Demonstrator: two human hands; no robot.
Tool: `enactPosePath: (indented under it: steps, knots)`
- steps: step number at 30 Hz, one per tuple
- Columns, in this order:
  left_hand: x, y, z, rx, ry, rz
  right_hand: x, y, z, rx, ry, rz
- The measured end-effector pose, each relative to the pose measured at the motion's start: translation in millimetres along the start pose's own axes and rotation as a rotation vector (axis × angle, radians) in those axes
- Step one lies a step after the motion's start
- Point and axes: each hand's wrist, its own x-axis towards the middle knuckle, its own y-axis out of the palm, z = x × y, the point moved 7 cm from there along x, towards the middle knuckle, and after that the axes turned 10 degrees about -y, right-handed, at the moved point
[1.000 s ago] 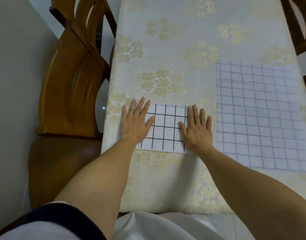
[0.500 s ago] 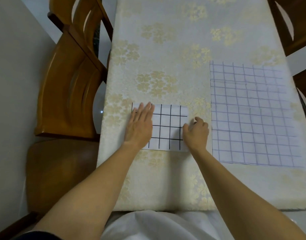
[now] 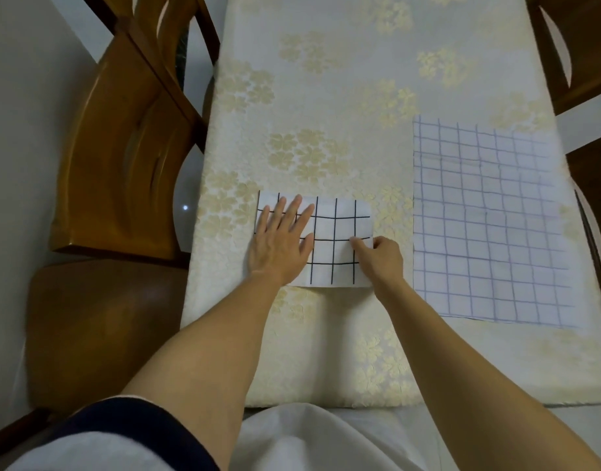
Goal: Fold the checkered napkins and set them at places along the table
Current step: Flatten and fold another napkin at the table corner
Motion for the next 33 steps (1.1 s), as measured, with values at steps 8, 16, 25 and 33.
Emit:
enactPosePath:
  steps: [8,16,25,33]
  knots:
    - [3,1,1,-0.018,-0.021,-0.015,-24,-6,30,-0.12,-0.265,-0.117]
    - [2,0,3,-0.057,-0.038,-0.041,-47,9,61,-0.246,-0.548,-0.136]
    - [5,-1,2,-0.014,-0.032,0.0,-52,18,82,-0.262,-0.596,-0.094]
    - [5,-10,6,-0.25,-0.049,0.115,-51,18,92,-0.337,-0.594,-0.05]
